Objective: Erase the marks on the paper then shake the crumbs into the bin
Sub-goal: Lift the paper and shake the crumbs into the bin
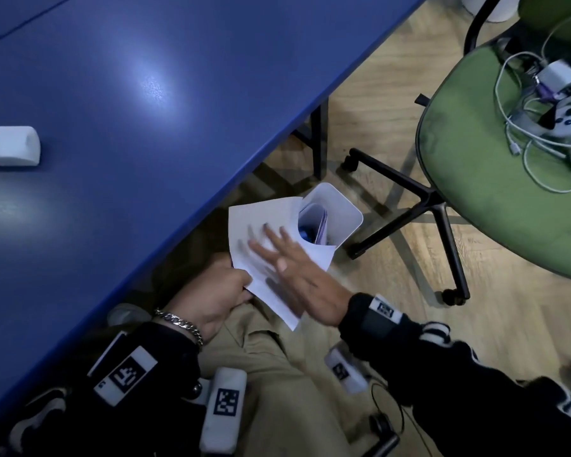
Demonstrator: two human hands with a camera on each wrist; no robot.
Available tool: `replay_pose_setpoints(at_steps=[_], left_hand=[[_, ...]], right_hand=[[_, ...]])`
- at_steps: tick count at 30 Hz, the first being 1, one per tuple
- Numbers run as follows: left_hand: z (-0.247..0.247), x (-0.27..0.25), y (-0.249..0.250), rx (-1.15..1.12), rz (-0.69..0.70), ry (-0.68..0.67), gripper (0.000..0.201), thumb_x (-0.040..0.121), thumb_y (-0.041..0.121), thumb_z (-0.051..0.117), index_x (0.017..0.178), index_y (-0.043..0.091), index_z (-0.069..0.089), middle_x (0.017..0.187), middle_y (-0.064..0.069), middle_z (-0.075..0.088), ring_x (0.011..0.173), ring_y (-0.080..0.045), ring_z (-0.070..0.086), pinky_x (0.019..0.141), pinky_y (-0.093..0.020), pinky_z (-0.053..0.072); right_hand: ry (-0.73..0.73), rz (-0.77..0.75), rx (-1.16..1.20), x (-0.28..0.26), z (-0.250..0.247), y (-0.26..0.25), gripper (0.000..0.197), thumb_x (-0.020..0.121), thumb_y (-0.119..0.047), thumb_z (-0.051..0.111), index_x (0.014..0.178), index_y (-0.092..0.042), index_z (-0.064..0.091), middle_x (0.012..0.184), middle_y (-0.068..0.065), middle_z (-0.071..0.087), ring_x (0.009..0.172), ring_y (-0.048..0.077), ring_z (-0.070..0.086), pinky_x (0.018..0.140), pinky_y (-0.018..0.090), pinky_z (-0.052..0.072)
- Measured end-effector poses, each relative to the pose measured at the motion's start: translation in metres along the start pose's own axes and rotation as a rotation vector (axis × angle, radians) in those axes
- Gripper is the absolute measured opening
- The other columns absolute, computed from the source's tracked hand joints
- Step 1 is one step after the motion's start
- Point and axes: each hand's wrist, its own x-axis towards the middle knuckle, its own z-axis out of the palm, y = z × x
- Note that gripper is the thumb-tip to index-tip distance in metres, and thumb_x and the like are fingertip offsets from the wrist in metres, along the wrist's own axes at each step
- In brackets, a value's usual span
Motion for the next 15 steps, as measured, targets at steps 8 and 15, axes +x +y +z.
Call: replay_pose_setpoints(at_steps=[8,15], left_hand=[[-0.009,0.007,0.000,-0.101,-0.108,0.041,0.034,0.101,-0.009,0.037,0.127,-0.010,0.058,0.118,-0.025,0.074,0.109,-0.034,0.073,0.093,-0.041,0.058],[-0.008,0.000,0.003,-0.183,-0.151,0.038,0.030,0.107,0.001,0.033,0.110,0.002,0.063,0.095,-0.013,0.079,0.088,-0.021,0.076,0.076,-0.031,0.056]], right_hand=[[0.105,0.279,-0.095,-0.004,0.010,0.024,0.048,0.105,-0.058,0.004,0.152,-0.063,0.015,0.169,-0.014,-0.015,0.152,0.016,-0.030,0.122,0.058,-0.016],[0.069,0.313,-0.281,-0.008,0.017,0.018,0.050,0.104,-0.061,0.006,0.154,-0.061,0.009,0.169,-0.011,-0.019,0.153,0.021,-0.030,0.120,0.063,-0.013]])
